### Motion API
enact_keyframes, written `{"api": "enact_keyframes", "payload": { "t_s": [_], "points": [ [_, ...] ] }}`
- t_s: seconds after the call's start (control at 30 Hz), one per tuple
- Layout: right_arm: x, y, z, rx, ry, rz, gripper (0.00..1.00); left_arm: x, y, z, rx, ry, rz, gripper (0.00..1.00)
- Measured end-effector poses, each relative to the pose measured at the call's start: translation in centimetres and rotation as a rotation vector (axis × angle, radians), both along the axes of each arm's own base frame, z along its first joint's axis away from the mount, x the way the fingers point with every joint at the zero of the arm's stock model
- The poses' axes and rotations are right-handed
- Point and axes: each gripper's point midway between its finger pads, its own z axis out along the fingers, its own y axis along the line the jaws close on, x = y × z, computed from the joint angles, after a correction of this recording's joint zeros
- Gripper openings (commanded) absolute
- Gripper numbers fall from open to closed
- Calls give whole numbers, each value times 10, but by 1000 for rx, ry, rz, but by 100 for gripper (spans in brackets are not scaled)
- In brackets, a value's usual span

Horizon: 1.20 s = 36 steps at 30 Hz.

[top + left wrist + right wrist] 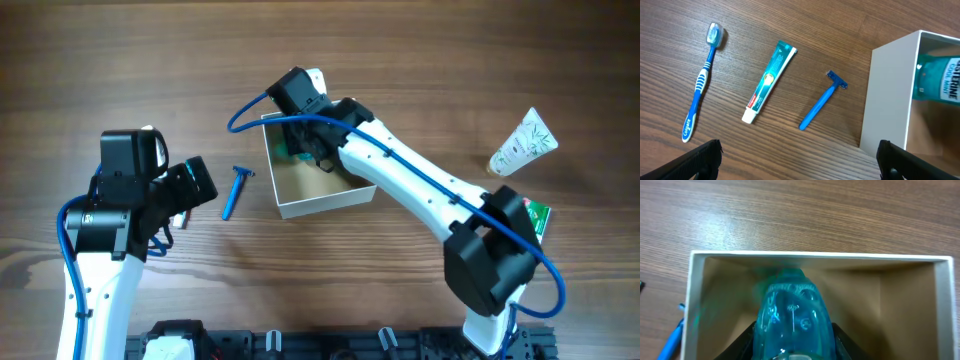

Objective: Pack container
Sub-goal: 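Carry the mouthwash bottle into the box and release it upright, then move the right gripper to the white Pantene tube and grasp it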

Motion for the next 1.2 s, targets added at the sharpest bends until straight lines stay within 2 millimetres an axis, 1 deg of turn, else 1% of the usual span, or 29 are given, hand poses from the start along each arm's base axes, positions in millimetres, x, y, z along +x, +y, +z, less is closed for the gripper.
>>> {"api": "enact_keyframes", "payload": {
  "t_s": [0.07,0.1,0.13,0.27,0.37,0.43,0.6,0.67,0.7,0.73,0.8,0.83,0.87,0.9,0.93,0.97,1.0,1.03,1.07,1.1,1.13,1.2],
  "points": [
    [2,2,-6,-3,5,1,6,-2,0,-1,0,8,0,100],
    [1,2,-6,-2,5,2,13,-2,0,-1,0,8,0,100],
    [2,2,-6,-2,4,4,28,-2,0,-1,0,8,0,100],
    [2,5,-6,-2,1,34,54,-2,0,-1,1,8,0,100],
    [1,8,-6,-4,2,66,69,-2,1,-1,3,8,1,100],
    [-1,8,-7,-13,8,87,74,-2,1,-1,3,8,1,100],
    [-3,7,-7,-30,12,117,75,-2,1,-1,3,8,1,100],
    [-6,5,4,-23,3,122,75,-2,1,-1,3,8,1,100],
    [-7,3,13,-17,-6,116,75,-2,1,-1,3,8,1,100],
    [-9,-1,26,-8,-24,105,76,-2,1,-1,3,8,1,100],
    [-13,-14,68,22,-92,53,75,-2,1,-1,3,8,2,100],
    [-14,-20,82,32,-117,30,73,-2,1,-1,3,8,1,100],
    [-20,-37,109,47,-156,-26,65,-2,1,-1,3,9,2,100],
    [-24,-53,131,68,-190,-81,55,-2,1,-1,3,9,2,100],
    [-25,-64,142,81,-206,-115,49,-2,1,-1,3,10,2,100],
    [-27,-77,149,86,-203,-152,41,-2,1,-1,3,11,2,100],
    [-28,-93,154,89,-196,-203,36,-3,1,-1,3,12,2,100],
    [-28,-114,156,86,-179,-267,31,-3,1,-1,3,12,2,100],
    [-26,-140,151,69,-147,-338,28,-3,1,-1,3,12,2,100],
    [-24,-159,142,56,-114,-392,28,-3,1,-1,3,13,2,100],
    [-24,-172,130,48,-74,-429,28,-3,1,-1,3,13,2,100],
    [-31,-189,101,28,7,-464,28,-3,1,-1,3,12,2,100]
  ]
}}
